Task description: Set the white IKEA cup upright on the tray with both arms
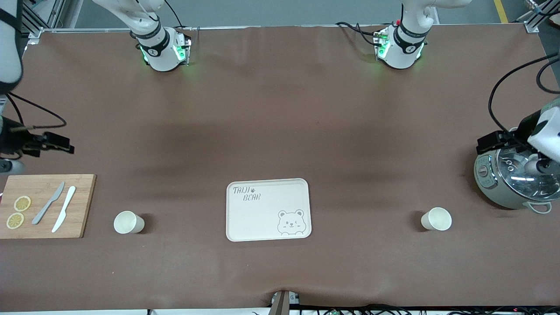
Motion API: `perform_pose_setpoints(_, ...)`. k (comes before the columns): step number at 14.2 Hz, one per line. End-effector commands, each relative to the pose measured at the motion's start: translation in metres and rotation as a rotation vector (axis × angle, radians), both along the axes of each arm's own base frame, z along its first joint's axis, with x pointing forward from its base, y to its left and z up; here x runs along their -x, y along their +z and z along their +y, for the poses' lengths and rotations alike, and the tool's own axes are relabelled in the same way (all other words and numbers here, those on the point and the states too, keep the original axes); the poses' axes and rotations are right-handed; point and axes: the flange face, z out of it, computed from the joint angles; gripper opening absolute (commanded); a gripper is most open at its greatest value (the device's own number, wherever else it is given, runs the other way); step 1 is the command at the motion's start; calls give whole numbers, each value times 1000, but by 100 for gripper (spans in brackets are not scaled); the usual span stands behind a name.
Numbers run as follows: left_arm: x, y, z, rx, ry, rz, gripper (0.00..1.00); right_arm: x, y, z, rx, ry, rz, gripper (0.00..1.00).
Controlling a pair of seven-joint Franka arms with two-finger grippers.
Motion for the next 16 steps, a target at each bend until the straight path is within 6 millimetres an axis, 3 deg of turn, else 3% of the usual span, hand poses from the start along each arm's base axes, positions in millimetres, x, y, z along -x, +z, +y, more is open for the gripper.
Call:
perform_pose_setpoints(1,-13,-22,1,-26,-24,2,100,-15,-20,-1,-4,-3,-12,100)
perform_pose_setpoints(5,-33,-59,1,-32,-24,-3,100,-44,-77,16,-8,15,-28,100)
perform_pose_setpoints(8,-47,-91,8,-33,-34,-3,100,-66,-126,-2,-12,-6,-55,100)
perform_pose_setpoints(15,-79,-163,8,-53,-47,-52,100,-91,-173,-7,-12,-5,-44,100)
perform_pose_setpoints(16,-81,-171,20,-56,-32,-58,100,-93,-180,-6,-12,-6,-52,100)
